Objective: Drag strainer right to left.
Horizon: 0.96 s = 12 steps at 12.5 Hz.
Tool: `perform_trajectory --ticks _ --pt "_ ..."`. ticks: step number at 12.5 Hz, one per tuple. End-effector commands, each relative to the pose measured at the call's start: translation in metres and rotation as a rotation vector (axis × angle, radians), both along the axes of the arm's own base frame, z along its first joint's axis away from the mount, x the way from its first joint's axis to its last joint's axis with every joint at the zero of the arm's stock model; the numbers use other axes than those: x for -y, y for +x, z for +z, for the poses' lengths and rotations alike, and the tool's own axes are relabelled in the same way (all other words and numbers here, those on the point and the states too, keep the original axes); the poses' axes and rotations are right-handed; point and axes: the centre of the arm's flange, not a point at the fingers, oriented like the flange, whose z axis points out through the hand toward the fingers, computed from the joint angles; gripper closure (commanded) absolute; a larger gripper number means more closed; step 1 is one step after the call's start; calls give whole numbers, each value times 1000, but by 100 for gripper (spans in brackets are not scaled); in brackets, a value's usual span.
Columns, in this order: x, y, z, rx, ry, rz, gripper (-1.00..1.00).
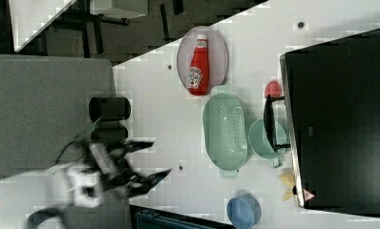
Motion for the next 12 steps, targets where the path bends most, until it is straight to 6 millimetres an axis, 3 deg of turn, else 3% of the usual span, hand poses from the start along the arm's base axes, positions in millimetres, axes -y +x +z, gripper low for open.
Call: perform_trajectory --ticks 1,6,12 --pt "-9 -1 -102 -94 0 -192 -100" --pt "-34 37 -199 -73 1 -404 -100" --pt "-48 45 -300 -26 35 -513 -100"
